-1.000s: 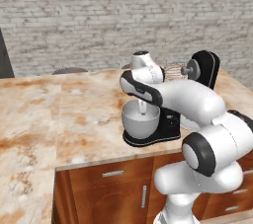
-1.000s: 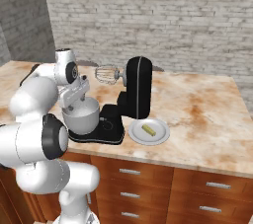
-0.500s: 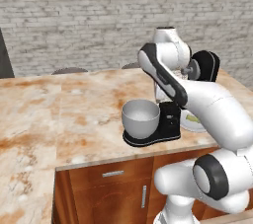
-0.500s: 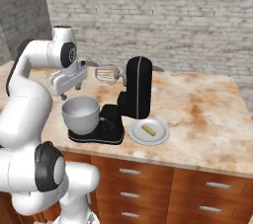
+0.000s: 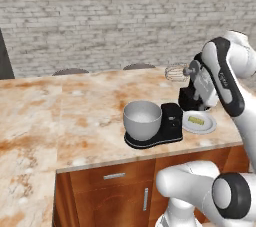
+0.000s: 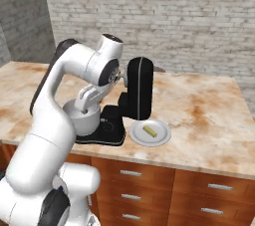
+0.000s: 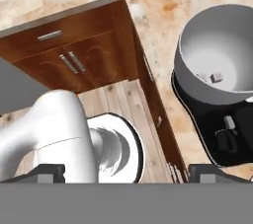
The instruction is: Add butter and sugar cubes to the stand mixer bowl and then turn on the stand mixer to begin making frosting.
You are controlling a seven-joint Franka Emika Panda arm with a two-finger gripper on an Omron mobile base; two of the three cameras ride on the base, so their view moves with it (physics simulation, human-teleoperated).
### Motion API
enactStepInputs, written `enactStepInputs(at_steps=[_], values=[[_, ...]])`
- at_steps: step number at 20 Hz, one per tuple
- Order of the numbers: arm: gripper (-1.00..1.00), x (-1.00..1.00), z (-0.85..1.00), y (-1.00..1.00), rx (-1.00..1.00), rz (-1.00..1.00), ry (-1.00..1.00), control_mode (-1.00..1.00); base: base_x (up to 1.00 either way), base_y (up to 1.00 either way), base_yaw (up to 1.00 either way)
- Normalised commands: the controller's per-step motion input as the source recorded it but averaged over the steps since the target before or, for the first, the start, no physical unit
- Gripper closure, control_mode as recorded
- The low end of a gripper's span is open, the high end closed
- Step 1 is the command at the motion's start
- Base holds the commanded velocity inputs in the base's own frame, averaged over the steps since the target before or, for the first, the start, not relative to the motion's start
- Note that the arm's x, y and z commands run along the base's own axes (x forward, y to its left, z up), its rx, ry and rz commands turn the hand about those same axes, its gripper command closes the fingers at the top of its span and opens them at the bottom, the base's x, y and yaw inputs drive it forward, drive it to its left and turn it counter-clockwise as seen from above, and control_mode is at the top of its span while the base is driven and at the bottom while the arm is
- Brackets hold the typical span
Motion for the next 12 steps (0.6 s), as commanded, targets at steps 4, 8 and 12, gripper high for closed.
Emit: enactStepInputs(at_steps=[4, 8, 12], values=[[-1.00, -0.14, -0.01, -1.00, 0.28, 0.00, 0.04, -1.00, 0.00, 0.00, 0.00], [-1.00, 0.00, -0.24, -1.00, 0.24, 0.00, 0.01, -1.00, 0.00, 0.00, 0.00], [-1.00, 0.00, -0.49, -0.96, 0.24, -0.06, 0.00, -1.00, 0.00, 0.00, 0.00]])
